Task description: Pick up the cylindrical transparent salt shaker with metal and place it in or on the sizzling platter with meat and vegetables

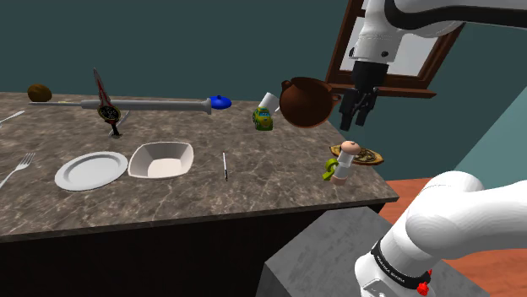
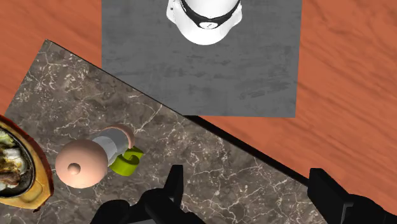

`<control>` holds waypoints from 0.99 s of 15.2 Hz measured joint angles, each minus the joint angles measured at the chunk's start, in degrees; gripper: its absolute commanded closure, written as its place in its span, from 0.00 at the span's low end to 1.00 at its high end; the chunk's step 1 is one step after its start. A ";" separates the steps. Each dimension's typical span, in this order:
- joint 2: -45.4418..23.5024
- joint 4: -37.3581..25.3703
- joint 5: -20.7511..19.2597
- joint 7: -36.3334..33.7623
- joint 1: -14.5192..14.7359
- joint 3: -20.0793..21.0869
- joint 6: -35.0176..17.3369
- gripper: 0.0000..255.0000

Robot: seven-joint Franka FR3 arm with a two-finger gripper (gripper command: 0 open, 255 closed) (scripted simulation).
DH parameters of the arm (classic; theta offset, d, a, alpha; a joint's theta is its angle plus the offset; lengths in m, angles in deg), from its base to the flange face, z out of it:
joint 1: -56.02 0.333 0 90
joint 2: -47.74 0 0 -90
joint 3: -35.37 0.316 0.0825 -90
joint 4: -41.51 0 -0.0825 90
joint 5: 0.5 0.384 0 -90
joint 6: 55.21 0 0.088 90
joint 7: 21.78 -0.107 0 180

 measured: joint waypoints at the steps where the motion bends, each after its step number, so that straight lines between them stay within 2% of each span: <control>1: 0.00 0.00 0.00 0.00 0.00 0.00 0.00 0.00; 6: 0.49 4.72 -4.64 5.41 -1.44 -3.56 -6.71 0.00; 15: -3.82 11.69 -14.27 17.04 -4.89 -13.07 -24.80 0.00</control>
